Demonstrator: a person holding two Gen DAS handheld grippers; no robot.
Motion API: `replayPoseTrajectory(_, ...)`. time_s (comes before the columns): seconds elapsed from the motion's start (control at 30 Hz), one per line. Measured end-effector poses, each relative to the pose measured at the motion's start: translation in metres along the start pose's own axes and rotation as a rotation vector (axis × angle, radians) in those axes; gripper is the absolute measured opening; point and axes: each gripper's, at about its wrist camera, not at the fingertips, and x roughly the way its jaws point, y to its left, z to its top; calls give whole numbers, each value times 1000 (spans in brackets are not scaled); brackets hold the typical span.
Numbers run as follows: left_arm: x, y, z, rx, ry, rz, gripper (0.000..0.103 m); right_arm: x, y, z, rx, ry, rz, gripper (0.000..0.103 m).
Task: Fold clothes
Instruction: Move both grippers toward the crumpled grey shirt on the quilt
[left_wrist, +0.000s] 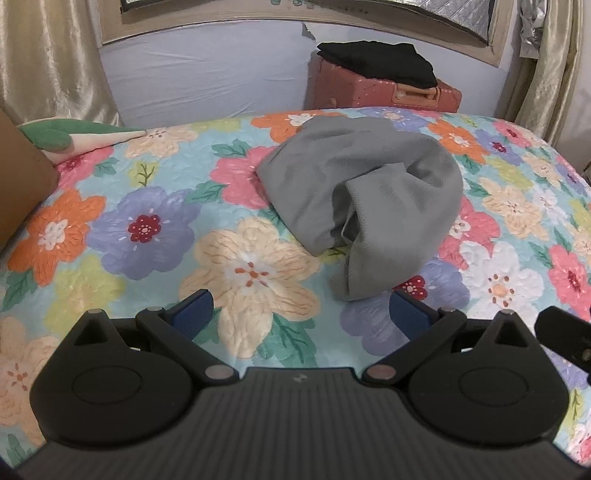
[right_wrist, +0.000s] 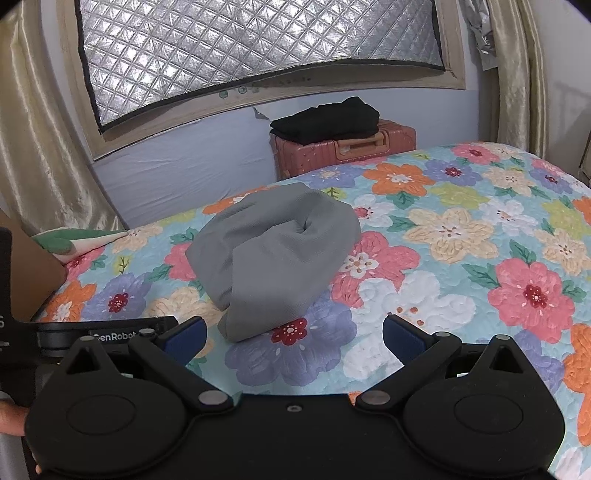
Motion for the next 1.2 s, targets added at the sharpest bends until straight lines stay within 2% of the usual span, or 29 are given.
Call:
replayPoseTrajectory(0.2,-3,-10,-4,-3,-1,-2,103,0,-5,-3,8,-2,19,103)
replayPoseTrajectory(0.33,0,-1,-2,3,2,-15,103,1,-5,-3,8,-2,22,103)
replayPoseTrajectory(0.83,3,-5,-4,15,17,-33,103,4,-5,-6,-14,25,21,103)
replayPoseTrajectory(1.03,8,-4,-6,-6,50,-72,103,9,-9,-10,-11,41,23,103)
replayPoseTrajectory(1.2,8,-3,-7,-14,28,-75,103,13,-15,-11,15,45,33,103)
